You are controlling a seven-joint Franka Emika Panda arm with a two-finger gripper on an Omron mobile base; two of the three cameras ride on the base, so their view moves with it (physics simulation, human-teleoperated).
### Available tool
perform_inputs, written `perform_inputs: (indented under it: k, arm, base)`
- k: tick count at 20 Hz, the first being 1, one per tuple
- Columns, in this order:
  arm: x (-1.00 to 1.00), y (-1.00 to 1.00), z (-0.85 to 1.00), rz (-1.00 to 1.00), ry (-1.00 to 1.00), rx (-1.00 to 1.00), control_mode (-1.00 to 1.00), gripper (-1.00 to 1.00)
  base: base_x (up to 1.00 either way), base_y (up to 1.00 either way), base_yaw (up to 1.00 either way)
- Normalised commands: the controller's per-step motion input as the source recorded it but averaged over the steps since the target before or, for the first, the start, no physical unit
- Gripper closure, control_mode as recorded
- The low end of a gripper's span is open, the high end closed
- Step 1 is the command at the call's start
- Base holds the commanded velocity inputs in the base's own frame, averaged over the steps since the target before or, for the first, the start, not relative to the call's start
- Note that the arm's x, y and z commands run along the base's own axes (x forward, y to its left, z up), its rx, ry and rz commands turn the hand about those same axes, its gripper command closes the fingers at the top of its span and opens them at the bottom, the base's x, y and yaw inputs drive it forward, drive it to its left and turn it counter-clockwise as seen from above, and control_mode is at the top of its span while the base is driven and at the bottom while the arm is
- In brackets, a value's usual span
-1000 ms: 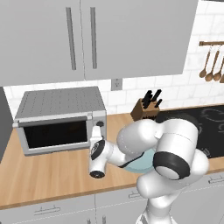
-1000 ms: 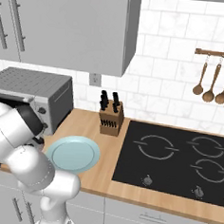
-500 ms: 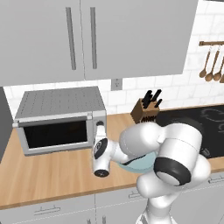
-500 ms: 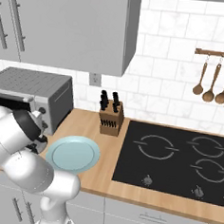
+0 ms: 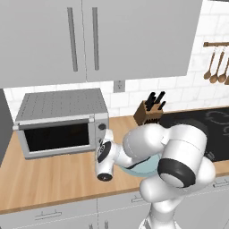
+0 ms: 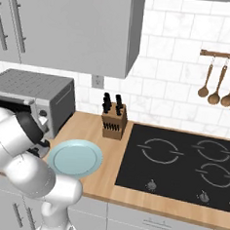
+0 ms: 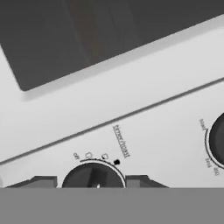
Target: Pick up the kebab skewer and baguette bread, and place them inside the toaster oven. Close the toaster oven door and start by setting the timer.
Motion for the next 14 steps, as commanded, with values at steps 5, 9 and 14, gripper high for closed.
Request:
perform_inputs:
  k: [5, 9, 14]
  arm:
    - [0.09, -0.12, 0.00, -0.08, -0.12, 0.39, -1.00, 1.00]
    - [0.17, -0.09, 0.00, -0.08, -0.08, 0.40, -1.00, 1.00]
    - [0.18, -0.05, 0.01, -0.09, -0.07, 0.40, -1.00, 1.00]
  base:
    - [0.00, 0.00, 0.00]
    - [0.00, 0.00, 0.00]
    - [0.00, 0.00, 0.00]
